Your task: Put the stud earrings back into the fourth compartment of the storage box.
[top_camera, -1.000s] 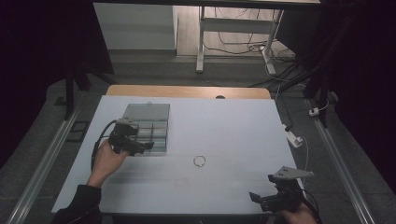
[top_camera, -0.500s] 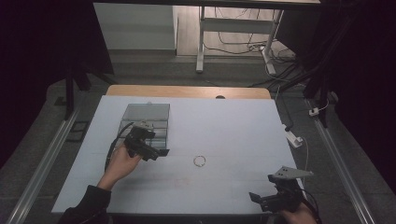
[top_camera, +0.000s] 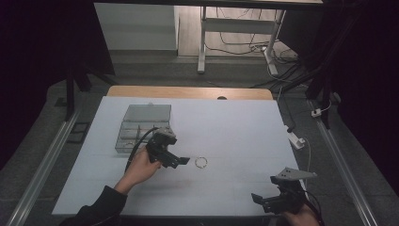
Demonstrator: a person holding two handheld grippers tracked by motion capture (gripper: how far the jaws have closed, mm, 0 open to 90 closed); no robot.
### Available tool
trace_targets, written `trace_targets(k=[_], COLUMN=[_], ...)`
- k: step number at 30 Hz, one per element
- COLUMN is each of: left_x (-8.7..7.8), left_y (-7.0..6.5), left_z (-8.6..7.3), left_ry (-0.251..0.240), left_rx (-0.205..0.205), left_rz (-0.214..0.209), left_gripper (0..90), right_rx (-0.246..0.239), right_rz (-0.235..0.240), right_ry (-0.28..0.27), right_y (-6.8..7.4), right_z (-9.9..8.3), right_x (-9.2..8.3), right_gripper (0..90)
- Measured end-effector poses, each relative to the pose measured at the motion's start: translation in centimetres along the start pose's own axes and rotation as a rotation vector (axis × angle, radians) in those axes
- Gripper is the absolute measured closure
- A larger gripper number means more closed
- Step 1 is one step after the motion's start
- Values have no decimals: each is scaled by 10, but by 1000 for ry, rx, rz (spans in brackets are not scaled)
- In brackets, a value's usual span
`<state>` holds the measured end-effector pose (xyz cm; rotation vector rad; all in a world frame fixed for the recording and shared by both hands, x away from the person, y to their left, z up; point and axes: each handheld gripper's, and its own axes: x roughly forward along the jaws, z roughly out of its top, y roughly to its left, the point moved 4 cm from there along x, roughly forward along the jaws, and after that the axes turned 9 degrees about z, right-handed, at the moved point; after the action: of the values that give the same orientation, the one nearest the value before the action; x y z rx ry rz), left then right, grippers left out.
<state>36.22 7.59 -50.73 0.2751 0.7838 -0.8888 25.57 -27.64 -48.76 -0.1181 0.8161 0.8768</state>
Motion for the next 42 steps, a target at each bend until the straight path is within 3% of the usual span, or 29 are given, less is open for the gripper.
trace_targets(k=[8,12,15,20,25,26,33,35,36,40,42], left_x=[22,33,42,58,70,73,83,82,81,74,73], left_y=[-20,-27,-32,-40,-47,-49,-59,-61,-61,-57,-55], left_z=[9,10,10,6,3,2,-2,-3,-3,-2,-2], left_ry=[35,47,37,74,99,114,153,157,156,157,164], left_rx=[72,85,71,110,123,149,223,272,278,271,271], left_rz=[-23,-33,-59,-43,-48,-38,-31,18,21,22,27], left_gripper=[0,0,0,0,0,1,26,67,110,382,457], right_rx=[0,-1,-1,-1,-5,-6,-5,-6,-6,-6,-10], right_rz=[0,1,-1,4,3,3,6,6,6,7,8], right_ry=[2,6,9,14,16,16,18,19,19,19,19], right_y=[0,1,1,1,1,1,1,1,1,1,1], right_z=[0,0,0,0,0,0,0,0,0,0,0], right_x=[1,1,1,1,2,2,2,2,2,2,2], right_gripper=[12,12,12,12,13,12,13,13,12,12,12])
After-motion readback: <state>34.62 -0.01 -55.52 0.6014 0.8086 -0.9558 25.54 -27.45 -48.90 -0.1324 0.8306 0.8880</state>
